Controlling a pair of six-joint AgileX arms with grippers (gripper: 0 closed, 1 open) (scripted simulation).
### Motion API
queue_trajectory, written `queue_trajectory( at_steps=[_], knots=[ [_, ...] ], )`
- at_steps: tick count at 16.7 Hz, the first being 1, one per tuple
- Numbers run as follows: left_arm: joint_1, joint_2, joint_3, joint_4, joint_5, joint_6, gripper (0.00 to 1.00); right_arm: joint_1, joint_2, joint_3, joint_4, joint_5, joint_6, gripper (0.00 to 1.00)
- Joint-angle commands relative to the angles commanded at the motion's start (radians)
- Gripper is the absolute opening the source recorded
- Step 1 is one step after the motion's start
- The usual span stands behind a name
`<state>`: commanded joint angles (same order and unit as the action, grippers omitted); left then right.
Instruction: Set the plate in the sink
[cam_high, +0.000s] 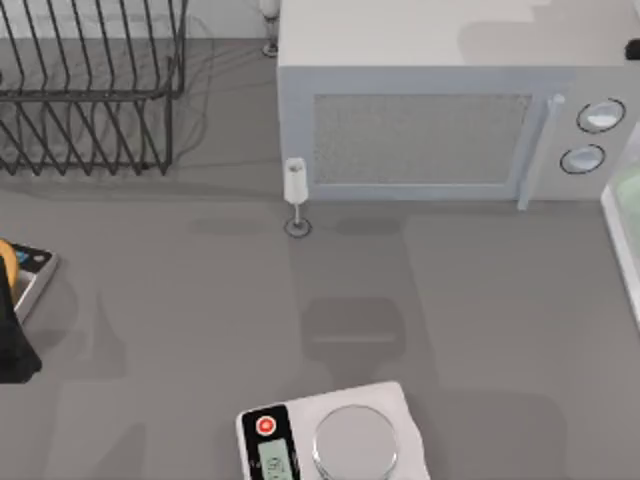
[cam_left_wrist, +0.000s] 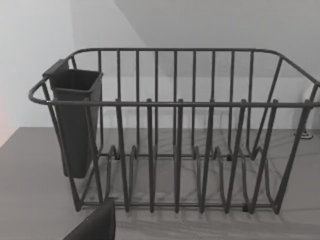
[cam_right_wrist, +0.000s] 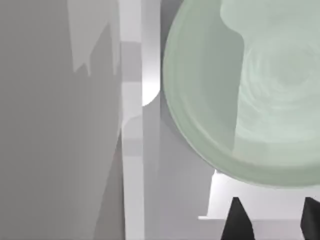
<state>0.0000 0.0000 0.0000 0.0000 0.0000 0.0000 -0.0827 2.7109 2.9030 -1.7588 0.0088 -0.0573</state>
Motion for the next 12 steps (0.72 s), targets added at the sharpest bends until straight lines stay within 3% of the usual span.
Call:
queue_trajectory(
  at_steps=[6, 12],
  knots=[
    [0.000, 0.000, 0.000, 0.000, 0.000, 0.000, 1.00, 0.000, 0.000, 0.000, 0.000, 0.000, 0.000, 0.98],
    [0.000, 0.000, 0.000, 0.000, 0.000, 0.000, 1.00, 0.000, 0.000, 0.000, 0.000, 0.000, 0.000, 1.00]
  ],
)
